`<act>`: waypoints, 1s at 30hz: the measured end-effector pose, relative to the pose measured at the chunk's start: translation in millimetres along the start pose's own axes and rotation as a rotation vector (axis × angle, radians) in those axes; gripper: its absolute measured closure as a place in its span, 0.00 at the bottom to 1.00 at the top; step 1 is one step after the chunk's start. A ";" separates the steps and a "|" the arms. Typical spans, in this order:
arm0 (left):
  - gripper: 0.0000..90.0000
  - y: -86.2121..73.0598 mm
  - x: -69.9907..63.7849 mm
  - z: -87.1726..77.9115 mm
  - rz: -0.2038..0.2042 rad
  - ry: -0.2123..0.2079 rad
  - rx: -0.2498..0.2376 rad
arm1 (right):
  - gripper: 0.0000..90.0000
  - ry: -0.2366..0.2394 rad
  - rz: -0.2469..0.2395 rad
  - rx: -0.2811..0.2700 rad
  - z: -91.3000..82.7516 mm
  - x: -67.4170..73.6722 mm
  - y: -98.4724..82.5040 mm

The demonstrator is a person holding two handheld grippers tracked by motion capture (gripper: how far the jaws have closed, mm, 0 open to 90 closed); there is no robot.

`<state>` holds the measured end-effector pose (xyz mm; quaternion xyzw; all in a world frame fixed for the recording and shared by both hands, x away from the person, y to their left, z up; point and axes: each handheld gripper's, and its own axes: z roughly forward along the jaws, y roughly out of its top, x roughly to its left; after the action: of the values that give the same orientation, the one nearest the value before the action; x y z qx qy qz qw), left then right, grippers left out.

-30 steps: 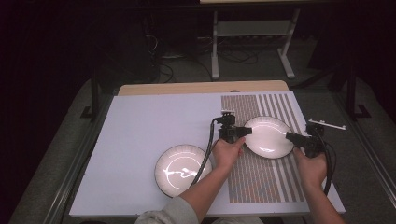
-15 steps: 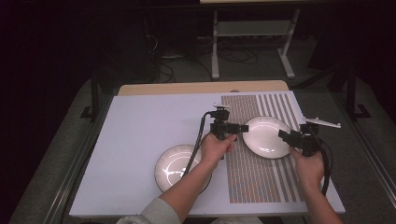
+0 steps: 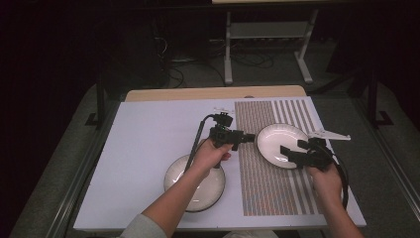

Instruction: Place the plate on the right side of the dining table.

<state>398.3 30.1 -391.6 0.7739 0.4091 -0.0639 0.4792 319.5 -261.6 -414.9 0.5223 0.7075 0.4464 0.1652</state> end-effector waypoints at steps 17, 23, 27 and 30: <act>0.34 -20.4 5.2 -54.5 0.221 -0.062 0.045 | 0.21 0.132 -0.137 0.029 -3.7 31.3 -7.4; 0.34 -27.1 11.8 -71.7 0.250 -0.060 0.045 | 0.22 0.177 -0.149 0.017 -6.0 36.5 -10.3; 0.34 -33.1 17.6 -83.8 0.262 -0.067 0.039 | 0.22 0.183 -0.156 0.012 -6.3 36.7 -11.2; 0.33 -38.1 22.2 -93.0 0.279 -0.069 0.031 | 0.22 0.199 -0.161 0.006 -6.9 36.1 -12.9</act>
<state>359.2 124.4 -379.2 0.8277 0.2799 -0.0297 0.4854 292.6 -233.5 -413.1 0.4174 0.7615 0.4792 0.1279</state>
